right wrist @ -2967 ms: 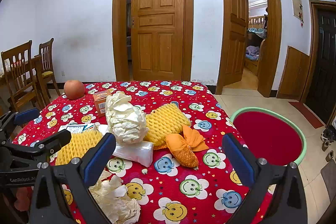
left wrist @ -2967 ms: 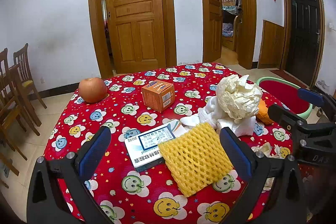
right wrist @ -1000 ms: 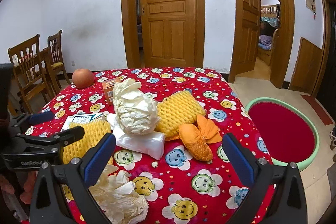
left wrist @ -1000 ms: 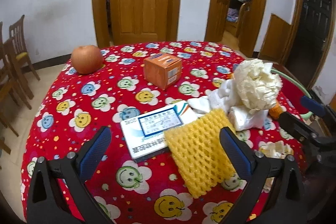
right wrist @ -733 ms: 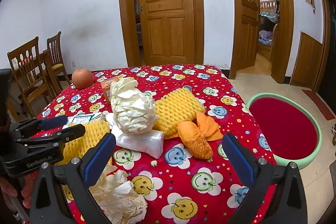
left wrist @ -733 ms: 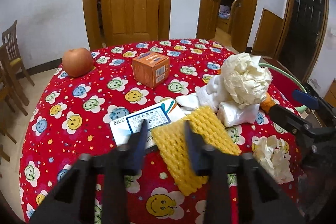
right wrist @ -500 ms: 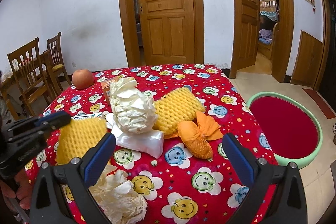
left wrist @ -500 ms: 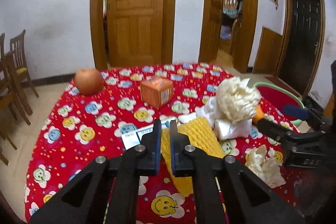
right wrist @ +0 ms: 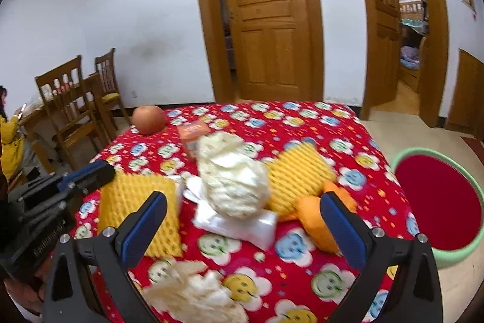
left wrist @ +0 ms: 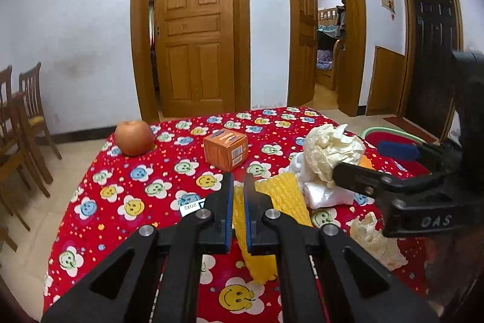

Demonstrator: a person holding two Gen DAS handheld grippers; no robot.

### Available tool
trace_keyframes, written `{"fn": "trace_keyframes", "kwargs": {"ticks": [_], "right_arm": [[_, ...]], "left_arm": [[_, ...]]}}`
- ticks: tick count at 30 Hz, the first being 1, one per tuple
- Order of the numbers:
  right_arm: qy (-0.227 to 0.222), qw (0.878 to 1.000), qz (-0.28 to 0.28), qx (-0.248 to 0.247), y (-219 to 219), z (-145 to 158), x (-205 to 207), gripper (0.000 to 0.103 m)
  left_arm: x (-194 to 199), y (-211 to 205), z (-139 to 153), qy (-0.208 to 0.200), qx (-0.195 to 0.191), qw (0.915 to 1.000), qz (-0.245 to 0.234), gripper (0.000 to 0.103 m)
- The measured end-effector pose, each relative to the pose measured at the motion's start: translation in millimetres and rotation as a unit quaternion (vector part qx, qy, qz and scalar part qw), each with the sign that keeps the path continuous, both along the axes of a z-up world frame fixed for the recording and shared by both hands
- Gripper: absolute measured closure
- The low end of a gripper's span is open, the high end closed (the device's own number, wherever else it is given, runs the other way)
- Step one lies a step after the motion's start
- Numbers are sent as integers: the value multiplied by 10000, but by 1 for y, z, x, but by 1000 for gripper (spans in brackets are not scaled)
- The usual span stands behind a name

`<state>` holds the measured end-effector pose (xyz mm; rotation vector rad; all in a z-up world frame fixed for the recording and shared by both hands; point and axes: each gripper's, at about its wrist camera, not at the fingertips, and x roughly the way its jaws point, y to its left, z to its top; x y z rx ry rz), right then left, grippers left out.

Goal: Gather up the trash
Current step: 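Lower the left tool onto the yellow foam net and close it, then close the right tool on the crumpled white paper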

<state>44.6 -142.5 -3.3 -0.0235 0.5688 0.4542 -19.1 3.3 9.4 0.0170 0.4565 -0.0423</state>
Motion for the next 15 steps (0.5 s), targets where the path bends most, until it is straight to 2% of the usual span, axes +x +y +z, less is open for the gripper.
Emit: {"fn": "trace_keyframes", "kwargs": {"ticks": [5,8,10,12,15], "right_arm": [[-118,9998,72,164,5,4,3,3],[-78,9999,49,127,7,2,6,23],[-18,9999,17,148,7,-2,7,46],[40,9998,-39,169,4,-5,8,61],[35,9995,-74,319,-3,-3,5,65]], "left_arm": [[-1,-1,0,-20,6,10000,35,97],[0,2,0,-14,-98,9999,68,97],[0,3,0,7,-110,9999,69,97],[1,2,0,12,-83,9999,58,97],[0,0,1,-24,-31,10000,15,97]]}}
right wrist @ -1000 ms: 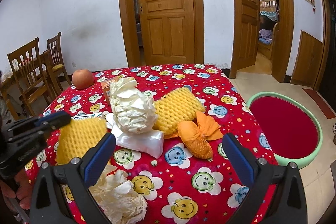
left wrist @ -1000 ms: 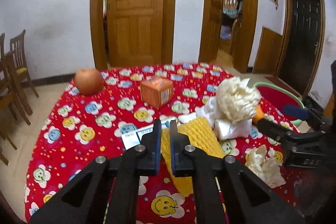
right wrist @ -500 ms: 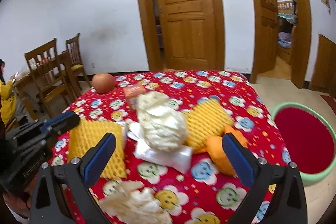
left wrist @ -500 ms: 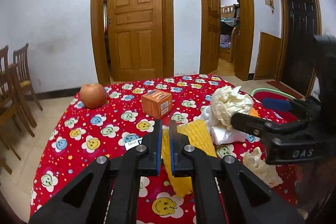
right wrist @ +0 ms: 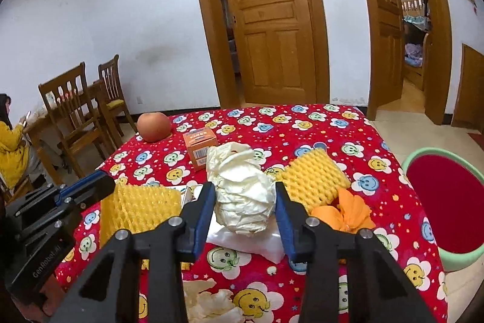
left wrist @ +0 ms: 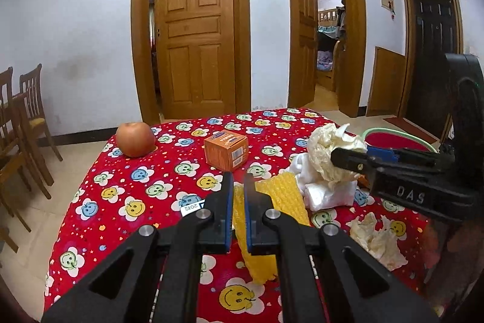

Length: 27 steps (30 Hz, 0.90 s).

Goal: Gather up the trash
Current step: 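Close the right tool on the crumpled white paper, then carry the foam net and white paper over the red basin with both tools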

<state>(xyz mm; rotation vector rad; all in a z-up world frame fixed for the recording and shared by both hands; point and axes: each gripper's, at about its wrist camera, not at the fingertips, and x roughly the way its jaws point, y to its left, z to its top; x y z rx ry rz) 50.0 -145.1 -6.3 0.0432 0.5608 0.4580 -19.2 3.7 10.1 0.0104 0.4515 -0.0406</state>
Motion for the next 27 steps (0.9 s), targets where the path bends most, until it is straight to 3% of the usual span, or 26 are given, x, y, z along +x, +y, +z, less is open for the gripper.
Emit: {"fn": "trace_keyframes", "kwargs": {"ticks": [8,16,27], "right_arm": [[-245,9996,-3,151,-11,10,-13,70],[-358,9992,153,130,-18,22,-16,70],[-324,9988,71,349,-52,39,-7,69]], "left_arm": [[-10,10,3,-146,-186,9997,107,97],[-7,13,12,0,-520,9984,212,98],[-14,-21,59,-499,-327,9982,-13,98]]}}
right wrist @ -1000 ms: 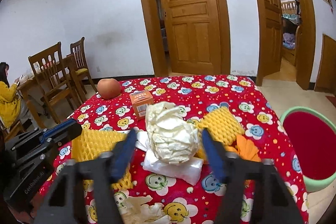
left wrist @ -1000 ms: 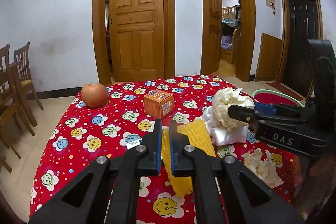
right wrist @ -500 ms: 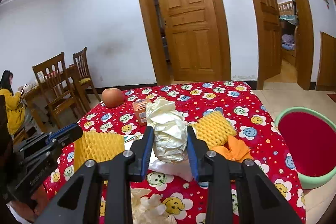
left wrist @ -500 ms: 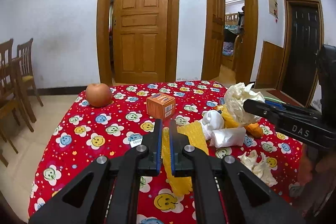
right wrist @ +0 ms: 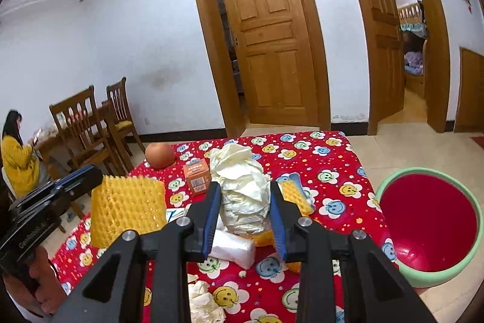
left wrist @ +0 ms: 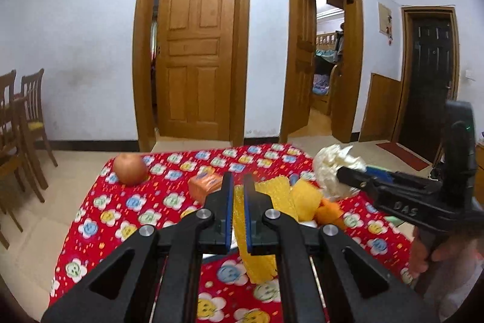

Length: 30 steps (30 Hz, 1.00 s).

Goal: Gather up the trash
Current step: 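Carry the foam net and white paper over the red basin with both tools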

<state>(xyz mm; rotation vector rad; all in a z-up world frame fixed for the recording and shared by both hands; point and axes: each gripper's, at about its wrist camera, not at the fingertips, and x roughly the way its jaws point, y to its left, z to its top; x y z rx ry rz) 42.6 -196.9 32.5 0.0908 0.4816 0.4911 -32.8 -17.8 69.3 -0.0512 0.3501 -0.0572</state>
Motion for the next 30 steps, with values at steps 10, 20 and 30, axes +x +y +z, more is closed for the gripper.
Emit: {"fn": "trace_keyframes", "kwargs": {"ticks": [10,20,30], "right_arm": [[-298,9995,-94,80,-43,0,5,69],[-386,9969,-670,159,-110,-5,11,68],[-91,9883,-1458,443,-178,-18,14,68]], "left_arm": [[17,-47,10,-181,-20,9993,-315,98],[47,-120,1,-141,-74,9965,-825,98],[84,-188,2,-37,-360,9918,-1227,98]]}}
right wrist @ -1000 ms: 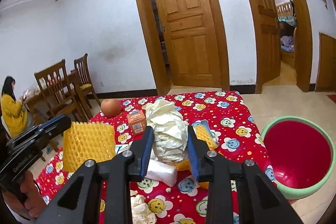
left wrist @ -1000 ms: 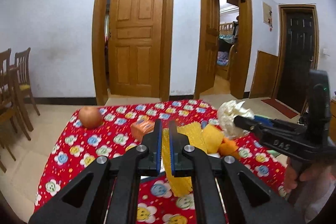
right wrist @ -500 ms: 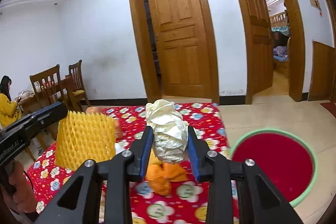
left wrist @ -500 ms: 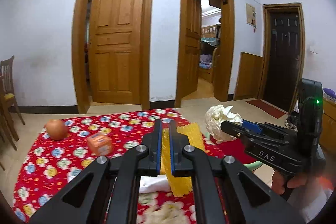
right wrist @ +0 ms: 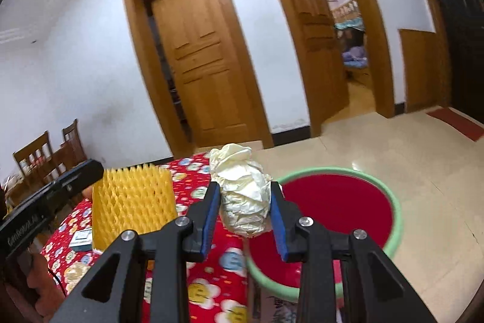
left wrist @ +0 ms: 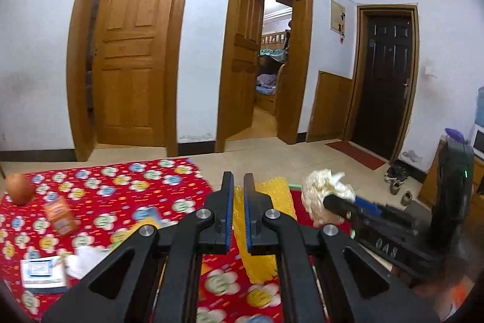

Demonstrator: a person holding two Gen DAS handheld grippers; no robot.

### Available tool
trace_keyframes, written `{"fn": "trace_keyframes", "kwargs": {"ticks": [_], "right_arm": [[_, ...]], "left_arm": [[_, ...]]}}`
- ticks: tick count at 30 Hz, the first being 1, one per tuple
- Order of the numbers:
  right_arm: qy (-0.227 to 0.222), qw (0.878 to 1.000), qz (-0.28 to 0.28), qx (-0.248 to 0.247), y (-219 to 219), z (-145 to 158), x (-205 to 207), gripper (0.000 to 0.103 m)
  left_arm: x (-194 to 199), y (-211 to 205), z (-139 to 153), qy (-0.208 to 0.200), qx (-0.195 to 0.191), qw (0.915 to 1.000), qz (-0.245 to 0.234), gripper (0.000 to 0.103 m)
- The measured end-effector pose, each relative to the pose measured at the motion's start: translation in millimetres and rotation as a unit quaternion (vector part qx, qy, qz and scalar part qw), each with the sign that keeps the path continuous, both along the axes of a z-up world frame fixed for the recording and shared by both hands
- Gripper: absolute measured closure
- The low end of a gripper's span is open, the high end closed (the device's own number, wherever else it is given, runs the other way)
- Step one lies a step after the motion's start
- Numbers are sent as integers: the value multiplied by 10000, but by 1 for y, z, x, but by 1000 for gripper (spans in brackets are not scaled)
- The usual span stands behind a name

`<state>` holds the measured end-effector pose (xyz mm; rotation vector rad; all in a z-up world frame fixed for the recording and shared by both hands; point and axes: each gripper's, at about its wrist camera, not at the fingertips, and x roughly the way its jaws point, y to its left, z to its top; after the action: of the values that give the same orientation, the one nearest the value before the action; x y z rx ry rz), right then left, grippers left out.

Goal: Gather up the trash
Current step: 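Carry the foam net and white paper over the red basin with both tools, then open the left tool to drop the foam net into the basin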

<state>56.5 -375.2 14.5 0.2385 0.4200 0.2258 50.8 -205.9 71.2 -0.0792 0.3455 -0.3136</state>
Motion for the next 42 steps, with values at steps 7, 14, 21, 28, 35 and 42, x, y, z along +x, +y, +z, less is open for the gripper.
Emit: {"fn": "trace_keyframes", "kwargs": {"ticks": [7,14,21,28,35,42], "right_arm": [[193,9993,-328,10,-31,-12,4,68],[403,9978,-521,43,-50,-23,4,68],[682,9948,-752,126,-67,-40,11,68],[678,9951,-722,75,-66,-43,15,66],[623,9956,-699,39,-60,-39,11,66],[589,9953,-766,100,-67,-40,5,66]], "left_arm": [[27,-43,-4,119,-6,9998,-157,98],[55,-64,-28,448,-188,9986,-220,98],[59,-83,-48,559,-41,9978,-364,98],[62,-89,-55,659,74,9971,-363,98],[64,-92,-57,744,150,9961,-457,98],[65,-94,-61,797,194,9953,-508,98]]}}
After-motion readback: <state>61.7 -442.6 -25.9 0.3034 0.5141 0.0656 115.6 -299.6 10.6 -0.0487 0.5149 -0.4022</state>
